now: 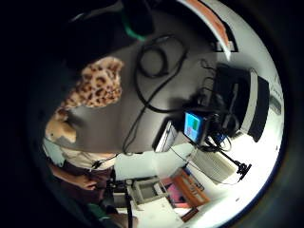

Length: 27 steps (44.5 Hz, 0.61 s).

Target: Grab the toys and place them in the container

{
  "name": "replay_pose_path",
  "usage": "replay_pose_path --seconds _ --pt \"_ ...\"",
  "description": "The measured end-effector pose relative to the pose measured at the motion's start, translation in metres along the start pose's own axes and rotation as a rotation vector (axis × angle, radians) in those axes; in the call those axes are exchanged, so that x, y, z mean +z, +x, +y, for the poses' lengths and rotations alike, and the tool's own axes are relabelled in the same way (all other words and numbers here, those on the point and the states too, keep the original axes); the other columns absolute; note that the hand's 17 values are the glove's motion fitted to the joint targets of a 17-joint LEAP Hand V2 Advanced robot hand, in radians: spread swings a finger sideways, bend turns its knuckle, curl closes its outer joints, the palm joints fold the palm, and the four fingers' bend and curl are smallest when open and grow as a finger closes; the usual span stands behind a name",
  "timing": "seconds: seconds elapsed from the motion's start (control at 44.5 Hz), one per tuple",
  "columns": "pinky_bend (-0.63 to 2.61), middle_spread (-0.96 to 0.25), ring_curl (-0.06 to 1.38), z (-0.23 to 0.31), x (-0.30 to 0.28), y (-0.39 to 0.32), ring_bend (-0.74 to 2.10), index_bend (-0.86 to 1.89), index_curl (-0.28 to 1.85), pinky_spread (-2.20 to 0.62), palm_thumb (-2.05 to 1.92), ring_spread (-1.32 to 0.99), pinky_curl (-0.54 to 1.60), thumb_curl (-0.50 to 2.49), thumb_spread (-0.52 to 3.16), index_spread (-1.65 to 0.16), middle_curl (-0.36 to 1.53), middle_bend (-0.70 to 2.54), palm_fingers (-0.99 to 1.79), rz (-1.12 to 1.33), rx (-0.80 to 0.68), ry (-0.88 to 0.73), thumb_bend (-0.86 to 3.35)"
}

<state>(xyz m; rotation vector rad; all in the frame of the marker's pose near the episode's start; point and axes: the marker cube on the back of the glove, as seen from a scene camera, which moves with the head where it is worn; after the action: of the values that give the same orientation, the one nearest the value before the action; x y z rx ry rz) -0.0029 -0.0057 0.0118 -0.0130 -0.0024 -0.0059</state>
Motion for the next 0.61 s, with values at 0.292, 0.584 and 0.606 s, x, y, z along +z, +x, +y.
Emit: replay_pose_path --seconds 0.292,0.584,0.606 --pt "0.83 -0.04 0.09 -0.037 0.058 -0.004 0.31 0.42 0.14 0.07 0.05 0.04 0.24 0.12 0.93 -0.23 0.08 0.25 0.26 0.157 0.017 0.143 0.02" --pt "0.54 -0.23 0.25 -0.037 0.044 -0.003 0.84 0.63 0.24 -0.13 0.53 -0.26 0.2 0.35 0.99 -0.25 0.26 0.78 1.02 -0.02 0.047 0.253 0.25" --pt "0.5 -0.24 0.25 -0.035 0.039 -0.004 0.85 0.6 0.23 -0.13 0.53 -0.27 0.18 0.35 1.01 -0.24 0.26 0.78 0.91 -0.028 0.048 0.243 0.25"
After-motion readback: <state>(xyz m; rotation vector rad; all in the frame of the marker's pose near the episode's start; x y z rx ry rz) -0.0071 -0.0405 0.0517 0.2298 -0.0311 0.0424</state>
